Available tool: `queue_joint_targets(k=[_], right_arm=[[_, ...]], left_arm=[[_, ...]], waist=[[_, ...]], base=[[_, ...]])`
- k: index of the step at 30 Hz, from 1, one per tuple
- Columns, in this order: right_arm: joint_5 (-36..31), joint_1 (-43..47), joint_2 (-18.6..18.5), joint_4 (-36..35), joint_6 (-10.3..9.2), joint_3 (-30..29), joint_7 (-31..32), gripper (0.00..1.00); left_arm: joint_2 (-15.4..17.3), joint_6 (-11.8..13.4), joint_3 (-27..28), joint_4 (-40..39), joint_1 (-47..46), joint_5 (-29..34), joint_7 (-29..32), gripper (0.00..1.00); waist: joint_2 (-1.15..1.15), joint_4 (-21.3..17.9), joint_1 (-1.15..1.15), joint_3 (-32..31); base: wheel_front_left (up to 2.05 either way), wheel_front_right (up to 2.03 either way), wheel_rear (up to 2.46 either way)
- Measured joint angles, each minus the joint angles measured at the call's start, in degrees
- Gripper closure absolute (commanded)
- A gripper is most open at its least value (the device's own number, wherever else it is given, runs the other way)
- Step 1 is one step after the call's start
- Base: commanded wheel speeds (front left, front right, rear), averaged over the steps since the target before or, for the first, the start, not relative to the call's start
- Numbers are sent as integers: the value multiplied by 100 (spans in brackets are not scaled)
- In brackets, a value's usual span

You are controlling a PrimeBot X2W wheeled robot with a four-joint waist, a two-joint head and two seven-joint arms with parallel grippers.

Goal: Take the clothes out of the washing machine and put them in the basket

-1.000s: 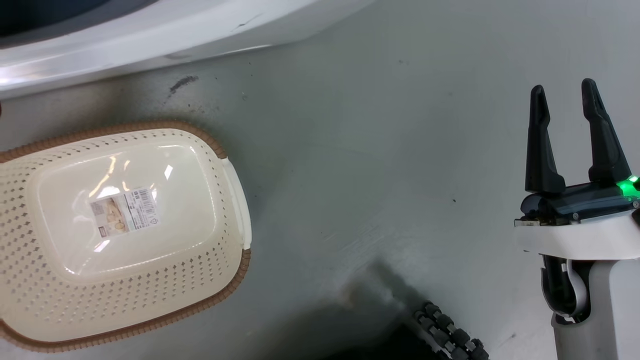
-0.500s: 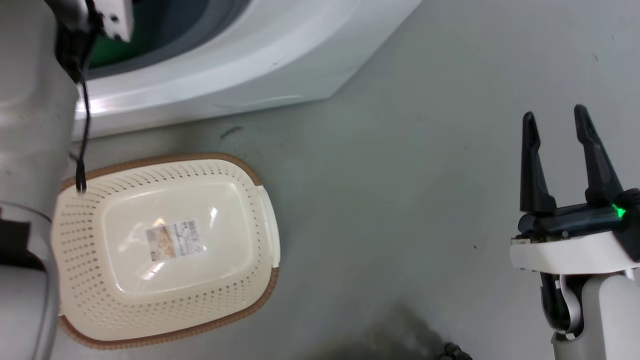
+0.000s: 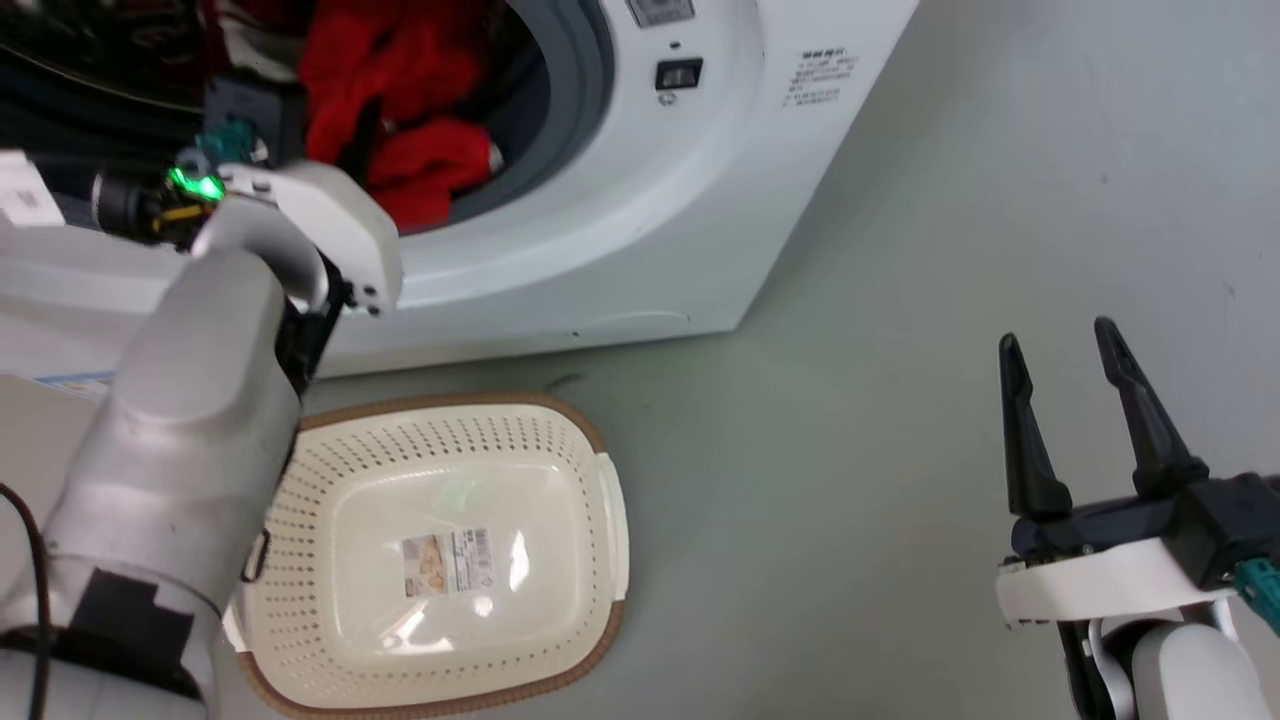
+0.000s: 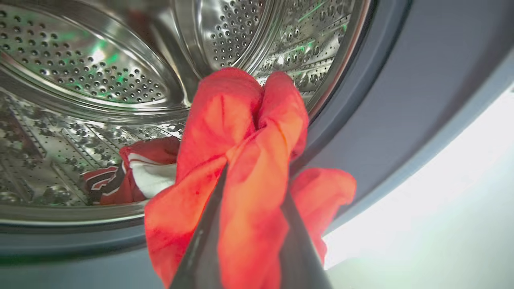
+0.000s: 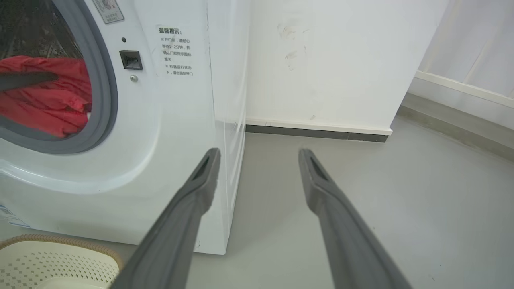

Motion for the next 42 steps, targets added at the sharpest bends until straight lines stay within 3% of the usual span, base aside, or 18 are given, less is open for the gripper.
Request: queue_joint_targets(k=[12,30,35,42], right_arm=[[-113,498,1,144,0,4,0,0],[-138,975,0,247,0,37,0,0],[-138,1013,0,252,0,57,0,0],[-138,1002,0,231,0,76,0,0]], left_arm=[[179,387,-8,-1669,1263,-29,-164,100],[1145,1460,280,-5484,2955,-157,671,100],[1301,1651,286,-6033,3411,-166,802,100],[1354,1741,158,-6137,4029,-281,843,100]], waist=[[0,357,0,-922],[0,682,1,-1743],[0,715,1,-1787],[0,708,1,-1637]], base=[[0,0,0],[0,0,0],[0,0,0],[0,0,0]])
